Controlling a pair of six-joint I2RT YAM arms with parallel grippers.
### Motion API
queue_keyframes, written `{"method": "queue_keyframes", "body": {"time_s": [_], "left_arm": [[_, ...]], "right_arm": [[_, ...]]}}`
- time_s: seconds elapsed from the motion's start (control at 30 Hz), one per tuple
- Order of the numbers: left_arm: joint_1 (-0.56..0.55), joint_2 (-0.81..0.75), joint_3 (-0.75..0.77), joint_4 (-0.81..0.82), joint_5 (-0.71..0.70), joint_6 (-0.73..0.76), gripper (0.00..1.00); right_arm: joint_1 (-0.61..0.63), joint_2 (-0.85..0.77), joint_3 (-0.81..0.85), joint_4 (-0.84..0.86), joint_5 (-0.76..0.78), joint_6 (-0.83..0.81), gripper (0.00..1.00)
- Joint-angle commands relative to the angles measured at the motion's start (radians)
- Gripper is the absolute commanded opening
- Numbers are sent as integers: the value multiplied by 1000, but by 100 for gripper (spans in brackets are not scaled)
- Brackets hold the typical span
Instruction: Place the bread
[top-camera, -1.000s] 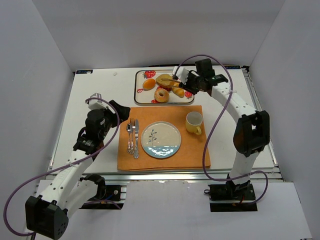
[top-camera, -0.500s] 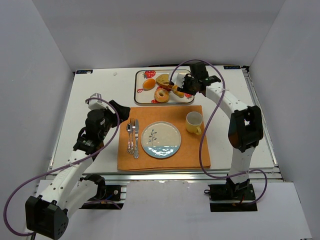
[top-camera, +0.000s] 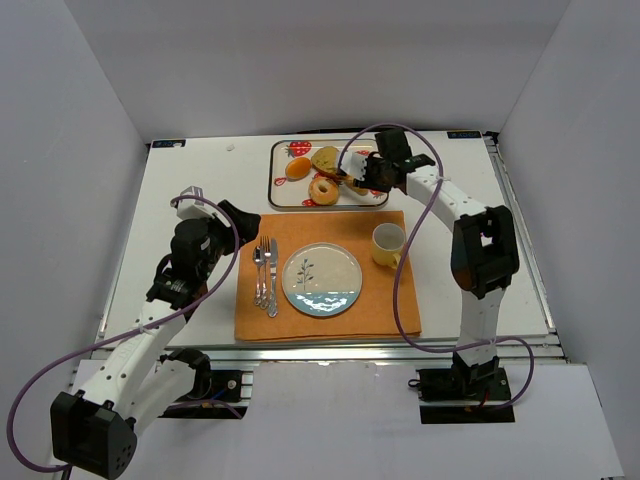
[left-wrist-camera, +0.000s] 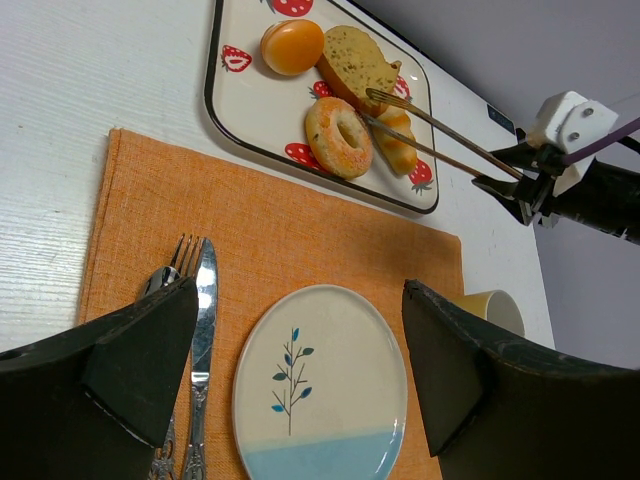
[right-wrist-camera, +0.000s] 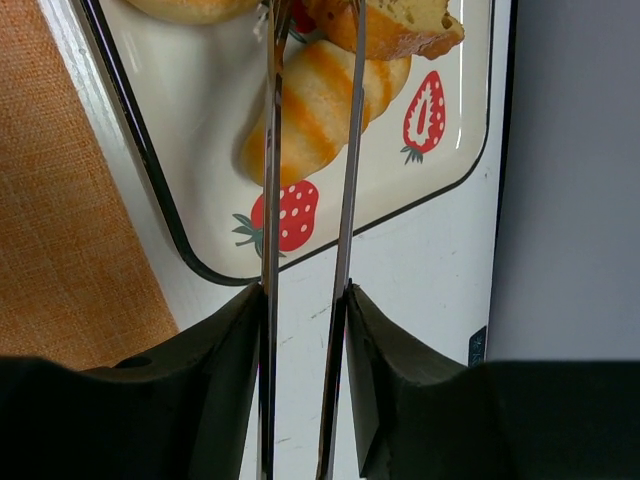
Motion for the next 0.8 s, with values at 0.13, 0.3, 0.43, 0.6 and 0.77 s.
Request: {"method": "queue_keyframes", "body": {"time_s": [0.13,0.3,0.43,0.6,0.77], "left_arm": [[-2,-11,8,-1,-13,-2,92],[-2,-11,8,-1,-14,-4,92],[-2,-19,4,-3,-16,-5,92],[-2,-31,5,-9,-21,-7,92],[-2,-40,23,-19,-27,0,92]], "right_arm": [[9,11,42,70,34,-51,42],[9,2,22,110,35,-69,34],[9,-10,22,122,20,-68,19],[8,-49,28,100,-25,-31,6],[3,-136,16,84,-71,26,2]]}}
